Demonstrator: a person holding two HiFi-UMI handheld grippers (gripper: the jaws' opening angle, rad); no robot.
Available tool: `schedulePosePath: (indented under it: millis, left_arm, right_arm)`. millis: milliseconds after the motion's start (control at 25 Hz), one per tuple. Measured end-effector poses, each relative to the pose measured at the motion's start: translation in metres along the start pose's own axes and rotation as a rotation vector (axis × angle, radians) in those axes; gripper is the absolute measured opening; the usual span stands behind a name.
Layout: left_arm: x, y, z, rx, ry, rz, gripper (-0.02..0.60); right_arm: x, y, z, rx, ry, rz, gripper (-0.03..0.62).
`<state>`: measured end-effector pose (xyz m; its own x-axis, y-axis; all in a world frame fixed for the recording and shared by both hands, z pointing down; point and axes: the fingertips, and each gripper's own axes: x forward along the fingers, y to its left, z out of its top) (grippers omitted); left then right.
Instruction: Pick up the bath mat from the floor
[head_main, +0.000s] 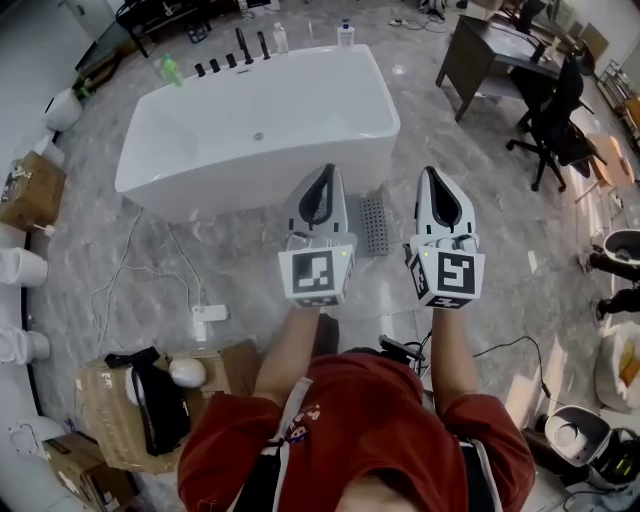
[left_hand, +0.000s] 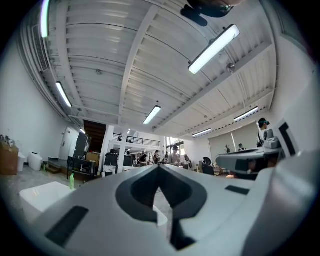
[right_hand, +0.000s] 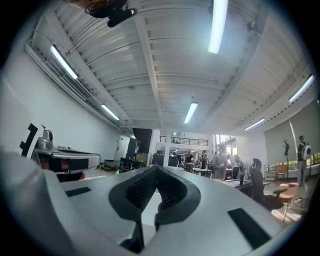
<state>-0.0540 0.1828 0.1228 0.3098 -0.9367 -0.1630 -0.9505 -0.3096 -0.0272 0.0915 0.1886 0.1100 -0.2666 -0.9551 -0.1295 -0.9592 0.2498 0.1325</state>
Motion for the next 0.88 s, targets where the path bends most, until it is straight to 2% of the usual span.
schedulePosePath:
  millis: [280, 520, 720, 880]
  left_arm:
    - [0.035, 0.062, -0.013, -0.010, 0.028, -0.002, 0.014]
    - [0.063, 0.102, -0.023, -0.011, 0.033, -0.035, 0.014]
    - [0.101, 0.116, -0.024, -0.040, 0.039, -0.054, 0.014]
    - [0.118, 0.117, -0.021, -0.070, 0.026, -0.059, 0.014]
  right_arm:
    - [0.065, 0.028, 0.000, -0.025, 0.018, -0.012, 0.012]
    - [0.105, 0.044, -0.005, -0.044, 0.036, -0.064, 0.012]
    - [0.142, 0.031, 0.003, -0.071, 0.045, -0.100, 0.012]
    - [0.150, 0.022, 0.008, -0.098, 0.047, -0.114, 0.012]
